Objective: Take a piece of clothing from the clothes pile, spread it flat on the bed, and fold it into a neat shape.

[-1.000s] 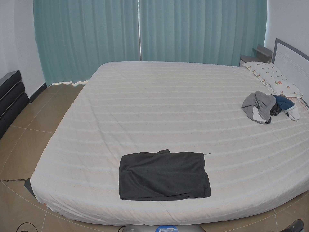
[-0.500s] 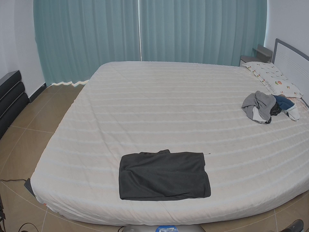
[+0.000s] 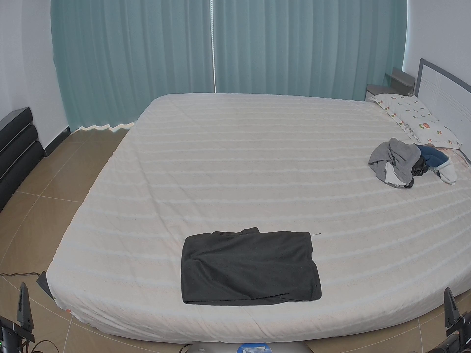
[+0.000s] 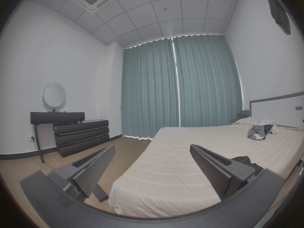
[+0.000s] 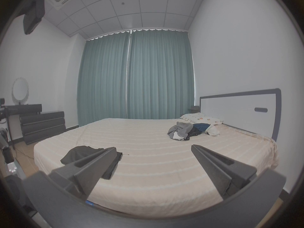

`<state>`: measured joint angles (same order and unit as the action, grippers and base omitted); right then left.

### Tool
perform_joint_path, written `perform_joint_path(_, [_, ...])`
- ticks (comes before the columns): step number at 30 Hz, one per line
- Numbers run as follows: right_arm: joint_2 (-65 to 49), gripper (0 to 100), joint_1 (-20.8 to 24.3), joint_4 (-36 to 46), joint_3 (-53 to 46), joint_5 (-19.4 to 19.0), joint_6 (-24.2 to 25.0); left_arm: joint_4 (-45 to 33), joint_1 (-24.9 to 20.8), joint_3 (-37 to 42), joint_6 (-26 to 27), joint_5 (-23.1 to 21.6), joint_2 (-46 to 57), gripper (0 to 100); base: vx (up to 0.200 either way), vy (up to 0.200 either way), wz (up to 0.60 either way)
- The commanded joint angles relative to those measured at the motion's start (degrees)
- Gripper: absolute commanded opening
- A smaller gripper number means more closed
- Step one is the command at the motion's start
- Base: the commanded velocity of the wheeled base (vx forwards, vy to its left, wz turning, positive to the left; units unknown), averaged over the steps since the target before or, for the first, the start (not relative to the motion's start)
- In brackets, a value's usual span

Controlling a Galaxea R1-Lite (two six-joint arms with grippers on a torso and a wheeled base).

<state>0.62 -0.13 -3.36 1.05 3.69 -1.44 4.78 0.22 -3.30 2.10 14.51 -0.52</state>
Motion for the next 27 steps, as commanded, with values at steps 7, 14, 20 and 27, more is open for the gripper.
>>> perform_joint_path(7, [-0.53, 100, 0.05, 2.05, -1.05, -0.35, 3.46, -1.0, 0.04, 3.3, 0.45, -10.38, 0.17, 100, 0.0, 0.0, 0.0])
perform_joint_path(14, [-0.53, 100, 0.05, 1.96, -1.05, -0.35, 3.64, -1.61, -0.04, 3.22, -0.69, -12.49, 0.17, 100, 0.0, 0.0, 0.0])
perform_joint_path(20, [-0.53, 100, 0.05, 1.96, -1.05, -0.35, 3.72, -1.61, 0.04, 3.22, -2.36, -10.73, 0.17, 100, 0.0, 0.0, 0.0])
perform_joint_path(27, [-0.53, 100, 0.05, 1.96, -1.05, -0.35, 3.64, -1.79, -0.04, 3.13, -1.31, -12.05, 0.17, 100, 0.0, 0.0, 0.0])
